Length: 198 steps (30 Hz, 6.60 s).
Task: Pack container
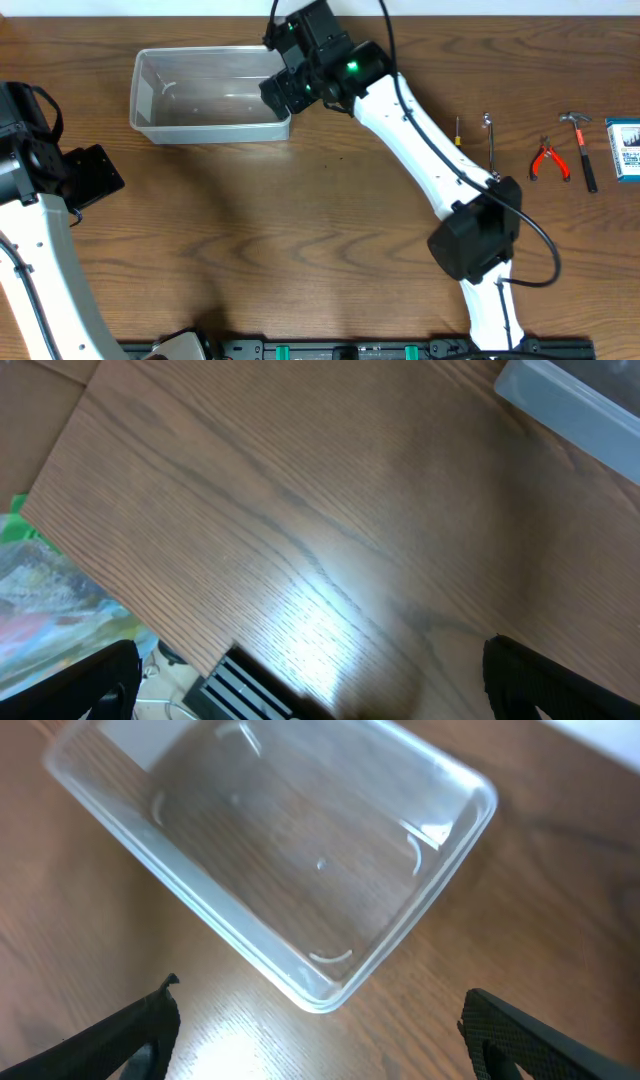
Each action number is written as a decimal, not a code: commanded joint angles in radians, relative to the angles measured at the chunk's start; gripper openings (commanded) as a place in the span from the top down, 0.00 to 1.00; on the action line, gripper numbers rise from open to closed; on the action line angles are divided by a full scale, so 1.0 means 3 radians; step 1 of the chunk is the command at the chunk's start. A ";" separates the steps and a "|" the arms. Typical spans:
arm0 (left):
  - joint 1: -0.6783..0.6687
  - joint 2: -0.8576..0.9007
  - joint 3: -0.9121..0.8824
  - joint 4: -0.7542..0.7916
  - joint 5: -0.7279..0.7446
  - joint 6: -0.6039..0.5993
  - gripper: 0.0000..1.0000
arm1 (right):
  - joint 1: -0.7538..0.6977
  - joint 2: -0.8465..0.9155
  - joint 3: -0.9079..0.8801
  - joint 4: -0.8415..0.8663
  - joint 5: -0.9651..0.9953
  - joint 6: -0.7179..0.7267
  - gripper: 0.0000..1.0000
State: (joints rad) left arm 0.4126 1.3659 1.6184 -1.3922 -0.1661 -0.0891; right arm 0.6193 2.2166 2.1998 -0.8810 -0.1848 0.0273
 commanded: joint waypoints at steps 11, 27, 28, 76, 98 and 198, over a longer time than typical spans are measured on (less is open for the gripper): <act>0.0018 -0.0001 0.0064 -0.0020 0.0233 0.0005 0.02 | 0.0004 0.0280 0.0048 0.0006 0.0039 0.0251 0.12; 0.0018 -0.0001 0.0064 -0.0022 0.0233 0.0005 0.02 | -0.0006 0.0310 0.0048 0.0008 0.0258 0.0816 0.17; 0.0018 -0.0001 0.0064 -0.0022 0.0233 0.0005 0.02 | -0.0010 0.0310 0.0048 0.0008 0.0258 0.0853 0.17; 0.0018 -0.0001 0.0064 -0.0022 0.0233 0.0005 0.02 | -0.0099 0.0529 0.0048 -0.0151 0.0360 0.1130 0.22; 0.0018 -0.0001 0.0064 -0.0036 0.0231 0.0005 0.02 | -0.0097 0.0692 0.0048 -0.0202 0.0340 0.1130 0.23; 0.0017 -0.0001 0.0064 -0.0056 0.0234 0.0005 0.02 | -0.0624 0.0421 0.0373 -0.2007 0.0983 0.1466 0.99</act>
State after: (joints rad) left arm 0.4126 1.3659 1.6184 -1.4067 -0.1036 -0.0895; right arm 0.4465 2.3829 2.3085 -1.4734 0.0669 0.4442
